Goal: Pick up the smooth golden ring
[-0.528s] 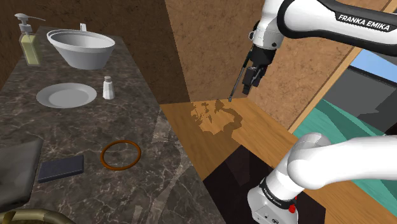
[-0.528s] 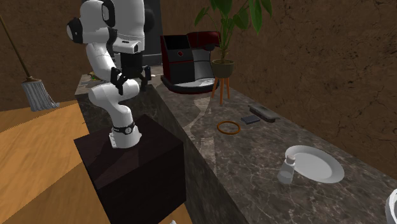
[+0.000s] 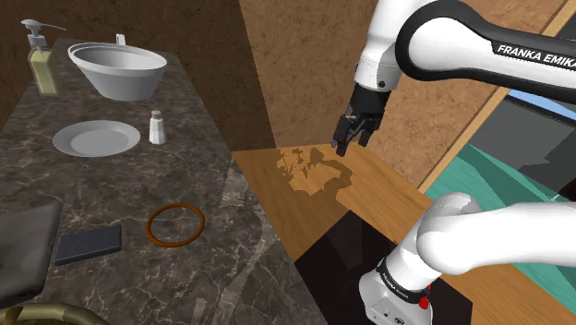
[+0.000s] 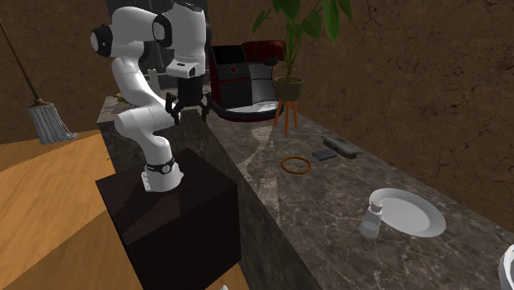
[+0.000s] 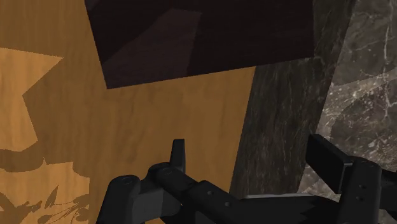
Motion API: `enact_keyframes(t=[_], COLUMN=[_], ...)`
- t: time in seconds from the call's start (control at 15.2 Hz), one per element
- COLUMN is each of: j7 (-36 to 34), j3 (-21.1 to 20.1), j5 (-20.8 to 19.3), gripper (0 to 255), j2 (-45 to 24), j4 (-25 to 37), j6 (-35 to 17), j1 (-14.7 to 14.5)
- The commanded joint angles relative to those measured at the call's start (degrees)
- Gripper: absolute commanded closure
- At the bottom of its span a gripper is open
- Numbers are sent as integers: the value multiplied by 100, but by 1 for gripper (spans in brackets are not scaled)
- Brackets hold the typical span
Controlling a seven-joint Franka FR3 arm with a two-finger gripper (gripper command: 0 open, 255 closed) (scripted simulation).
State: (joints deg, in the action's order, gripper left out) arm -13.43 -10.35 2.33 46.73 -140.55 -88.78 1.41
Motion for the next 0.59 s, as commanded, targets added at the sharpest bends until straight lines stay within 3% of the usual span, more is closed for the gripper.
enact_keyframes(t=[0.0, 0.53], j7=[-584, -2802], j3=[-291, -1603], j5=[298, 1399], gripper=[0, 0], j2=[114, -235], j4=[-233, -462], j6=[-146, -968], j1=[-5, 57])
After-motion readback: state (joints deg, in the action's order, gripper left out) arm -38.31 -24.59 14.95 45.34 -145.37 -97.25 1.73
